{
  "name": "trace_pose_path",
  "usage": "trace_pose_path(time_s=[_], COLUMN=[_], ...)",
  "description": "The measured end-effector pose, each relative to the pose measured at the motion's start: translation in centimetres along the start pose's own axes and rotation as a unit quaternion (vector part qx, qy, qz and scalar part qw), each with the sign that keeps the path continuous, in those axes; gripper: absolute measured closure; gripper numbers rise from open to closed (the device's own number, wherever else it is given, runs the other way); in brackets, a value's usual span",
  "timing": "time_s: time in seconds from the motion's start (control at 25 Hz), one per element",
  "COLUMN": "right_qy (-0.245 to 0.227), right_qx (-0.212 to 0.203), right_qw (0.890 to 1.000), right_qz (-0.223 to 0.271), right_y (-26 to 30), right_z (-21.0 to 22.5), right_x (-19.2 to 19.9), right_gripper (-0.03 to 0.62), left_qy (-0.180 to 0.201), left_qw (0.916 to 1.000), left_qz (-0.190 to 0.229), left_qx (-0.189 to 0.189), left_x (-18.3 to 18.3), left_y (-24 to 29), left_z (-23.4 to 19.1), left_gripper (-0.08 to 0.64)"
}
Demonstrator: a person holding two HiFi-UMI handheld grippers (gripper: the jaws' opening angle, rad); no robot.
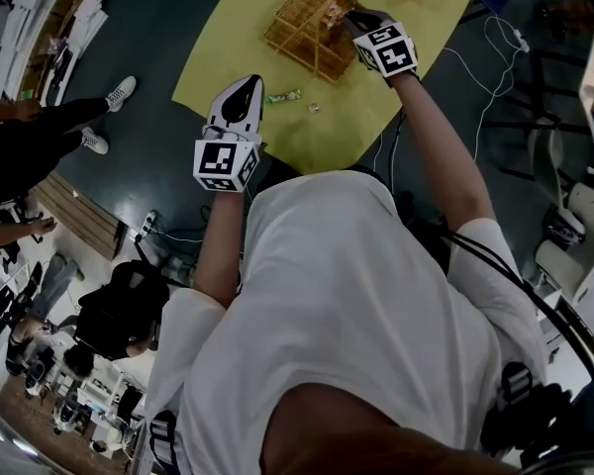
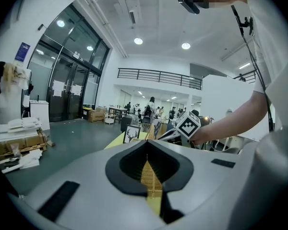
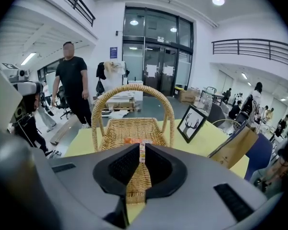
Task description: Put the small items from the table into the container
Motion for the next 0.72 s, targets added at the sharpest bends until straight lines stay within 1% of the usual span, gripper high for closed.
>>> trace_pose_path(time_s=[0.08,0.24,0.44,0.56,0.72], right_qy=[0.000,0.005,0.010,0.015,0.019], right_qx=[0.001,-0.001,0.002,0.002,-0.003], right_qw=[1.000,0.999,0.999,0.998,0.997], right_qz=[0.007,0.032,0.054,0.062,0.069], right_y=[-0.3,-2.1,-4.9,-5.8,-7.1], right_z=[-0.1,0.5,-1.1,-0.9,-2.1], right_x=[-0.5,0.2,1.1,1.4,1.7], right_gripper=[0.563,0.564,0.563,0.565,0.563], left_qy=[-0.001,0.005,0.014,0.006,0.012], left_qw=[1.0000,0.9997,0.9989,0.9983,0.9979], left_qz=[0.001,0.003,0.008,0.020,0.024], left_qx=[0.004,0.024,0.044,0.054,0.059], left_x=[-0.3,-0.2,-0.4,-1.0,-0.9], left_y=[0.2,1.7,1.0,1.8,1.5], left_z=[-0.3,1.6,3.2,3.9,4.5], left_gripper=[0.552,0.552,0.552,0.552,0.552])
Point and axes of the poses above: the fingertips, and each gripper's own axes: y forward along the fingers, z to its right, x out of its underside, the point moved 2 cm from there along -y, backward along the fingers, and after that the axes turned 3 degrees about -x, right-handed, at the moved point
